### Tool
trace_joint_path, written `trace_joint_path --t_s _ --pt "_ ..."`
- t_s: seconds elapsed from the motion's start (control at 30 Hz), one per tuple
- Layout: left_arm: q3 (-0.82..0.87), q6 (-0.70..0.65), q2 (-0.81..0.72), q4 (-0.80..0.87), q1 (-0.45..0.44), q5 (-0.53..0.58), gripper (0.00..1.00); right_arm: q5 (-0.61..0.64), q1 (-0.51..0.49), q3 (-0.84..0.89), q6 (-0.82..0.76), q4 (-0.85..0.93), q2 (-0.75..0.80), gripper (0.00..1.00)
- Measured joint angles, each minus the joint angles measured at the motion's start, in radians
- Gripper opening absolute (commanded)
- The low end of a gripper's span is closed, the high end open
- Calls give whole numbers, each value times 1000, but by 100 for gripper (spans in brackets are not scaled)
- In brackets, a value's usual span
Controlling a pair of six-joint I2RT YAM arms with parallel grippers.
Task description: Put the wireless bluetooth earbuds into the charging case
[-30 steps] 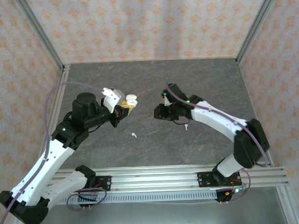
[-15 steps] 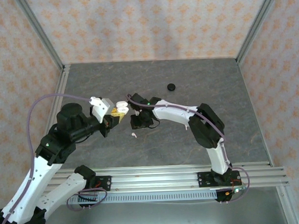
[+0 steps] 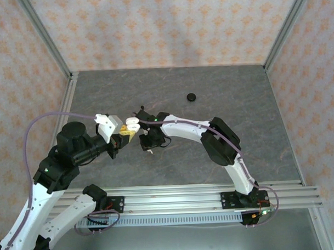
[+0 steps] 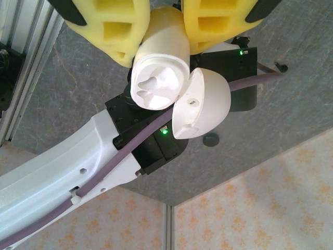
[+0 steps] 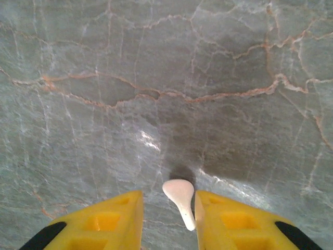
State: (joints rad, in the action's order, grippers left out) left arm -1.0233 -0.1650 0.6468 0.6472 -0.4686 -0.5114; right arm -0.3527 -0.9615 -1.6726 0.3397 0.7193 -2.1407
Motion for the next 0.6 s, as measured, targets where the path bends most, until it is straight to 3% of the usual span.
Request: trace_joint_path --t_s 0.47,0.6 --pt "0 6 -3 32 0 23 0 66 -46 -108 -54 118 -98 32" --pt "3 7 -3 39 0 23 0 87 -46 -110 -57 125 -99 25"
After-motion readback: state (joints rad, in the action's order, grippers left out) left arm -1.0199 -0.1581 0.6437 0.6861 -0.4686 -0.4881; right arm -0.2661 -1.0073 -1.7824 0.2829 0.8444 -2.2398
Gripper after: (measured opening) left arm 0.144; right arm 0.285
